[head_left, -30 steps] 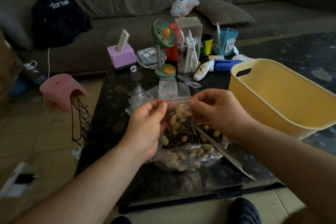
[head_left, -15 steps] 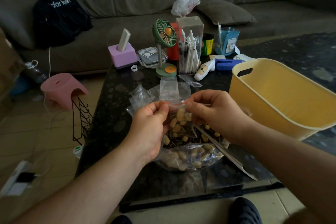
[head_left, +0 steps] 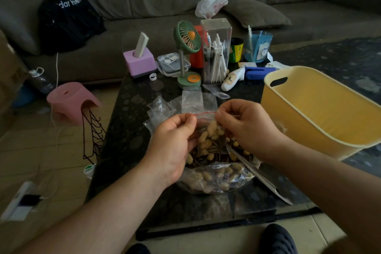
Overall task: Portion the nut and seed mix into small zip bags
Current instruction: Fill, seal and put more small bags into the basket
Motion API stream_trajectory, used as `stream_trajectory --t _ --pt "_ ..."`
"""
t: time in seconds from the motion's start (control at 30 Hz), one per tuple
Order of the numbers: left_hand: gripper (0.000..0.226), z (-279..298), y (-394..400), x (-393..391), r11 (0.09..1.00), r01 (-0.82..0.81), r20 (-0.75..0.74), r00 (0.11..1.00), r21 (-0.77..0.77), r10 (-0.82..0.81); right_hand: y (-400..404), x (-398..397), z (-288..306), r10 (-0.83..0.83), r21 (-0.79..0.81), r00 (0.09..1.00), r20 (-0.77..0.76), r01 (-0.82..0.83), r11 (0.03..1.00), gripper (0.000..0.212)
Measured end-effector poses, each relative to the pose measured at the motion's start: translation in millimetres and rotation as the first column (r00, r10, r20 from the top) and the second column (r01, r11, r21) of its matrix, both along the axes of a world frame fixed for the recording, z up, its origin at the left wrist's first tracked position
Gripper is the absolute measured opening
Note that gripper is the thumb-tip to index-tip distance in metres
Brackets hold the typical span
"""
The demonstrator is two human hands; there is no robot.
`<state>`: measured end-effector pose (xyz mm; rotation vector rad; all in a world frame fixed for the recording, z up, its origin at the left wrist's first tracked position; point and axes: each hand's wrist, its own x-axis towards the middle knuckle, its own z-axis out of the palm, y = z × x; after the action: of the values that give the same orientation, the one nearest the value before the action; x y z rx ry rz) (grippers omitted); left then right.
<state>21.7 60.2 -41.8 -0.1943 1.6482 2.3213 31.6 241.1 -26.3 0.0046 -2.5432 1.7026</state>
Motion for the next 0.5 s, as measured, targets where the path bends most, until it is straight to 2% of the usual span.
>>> stream_trajectory --t 0.13,0.27,0.37,0.5 --pt "0.016 1.6 -0.6 1.9 0.999 0.014 -0.06 0.998 -0.029 -0.016 1.9 0.6 0.8 0.004 -0.101 1.0 0.025 -0.001 0.995 0.014" --pt "0.015 -1.7 -0.3 0.6 0.997 -0.024 -0.098 0.995 -0.078 0.016 1.8 3.1 3.7 0.084 -0.195 0.995 0.055 -0.072 0.978 0.008" --pt "0.015 -4.6 0.2 2.3 0.985 -0.005 -0.168 0.985 -0.17 -0.024 -2.5 4.5 5.1 0.124 -0.186 0.991 0.052 -0.112 0.976 0.018" --pt "0.015 -7.2 2.7 6.9 0.977 0.019 -0.202 0.977 -0.211 -0.063 -4.7 3.0 0.8 0.132 -0.098 0.991 0.026 -0.129 0.987 0.007"
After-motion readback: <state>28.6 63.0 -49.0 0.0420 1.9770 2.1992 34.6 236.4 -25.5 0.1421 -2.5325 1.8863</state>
